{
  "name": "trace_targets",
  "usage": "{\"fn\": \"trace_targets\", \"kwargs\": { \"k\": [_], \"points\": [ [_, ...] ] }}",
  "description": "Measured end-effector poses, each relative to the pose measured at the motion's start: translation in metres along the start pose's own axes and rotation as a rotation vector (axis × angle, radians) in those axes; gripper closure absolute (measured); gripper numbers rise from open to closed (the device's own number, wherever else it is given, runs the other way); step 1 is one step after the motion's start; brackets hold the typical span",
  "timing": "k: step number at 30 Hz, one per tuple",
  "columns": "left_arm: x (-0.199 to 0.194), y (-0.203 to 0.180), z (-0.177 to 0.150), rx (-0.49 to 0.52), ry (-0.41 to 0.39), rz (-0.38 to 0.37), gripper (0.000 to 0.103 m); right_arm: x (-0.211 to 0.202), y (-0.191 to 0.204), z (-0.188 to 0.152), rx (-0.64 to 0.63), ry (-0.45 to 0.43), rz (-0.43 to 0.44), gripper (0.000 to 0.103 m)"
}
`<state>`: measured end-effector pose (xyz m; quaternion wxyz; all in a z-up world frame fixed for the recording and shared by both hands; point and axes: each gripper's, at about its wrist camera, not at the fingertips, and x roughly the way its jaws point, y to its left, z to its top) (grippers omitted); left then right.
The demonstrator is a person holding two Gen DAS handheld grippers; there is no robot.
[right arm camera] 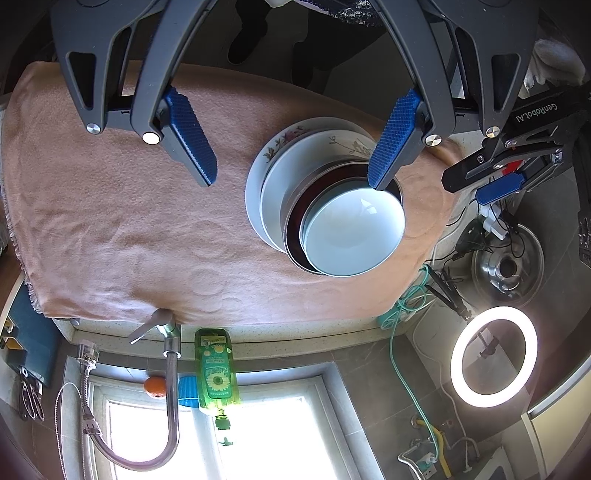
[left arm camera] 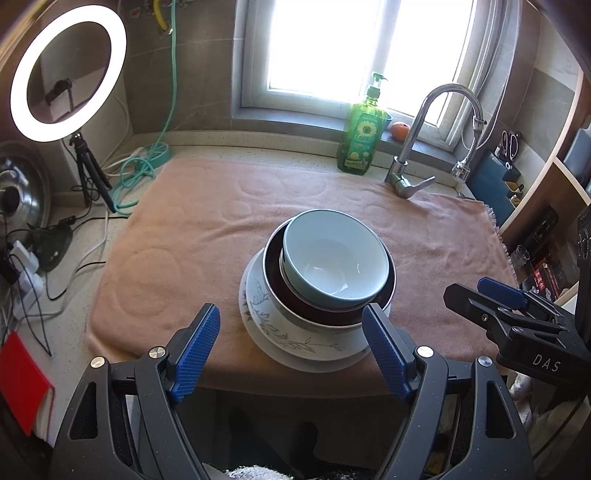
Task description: Organize plates and bowls
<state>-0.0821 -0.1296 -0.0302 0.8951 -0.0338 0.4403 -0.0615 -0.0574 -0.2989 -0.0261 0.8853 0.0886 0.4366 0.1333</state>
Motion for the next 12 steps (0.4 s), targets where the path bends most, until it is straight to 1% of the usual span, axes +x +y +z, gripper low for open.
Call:
{"fn": "trace_targets", "kwargs": {
  "k": [6,12],
  "points": [
    [0.0019,-0.0002,-0.0003,-0.001,0.007,-0.002,0.024,0.0015,0.0030,-0.0002,-0.002,0.002,-0.003,0.017],
    [0.0018,-0.0008,0.0002,0.001,-0.006,-0.011,0.024,0.0047,-0.0013,0.0019,0.007,-0.001,-0.007,0.017]
  ]
}}
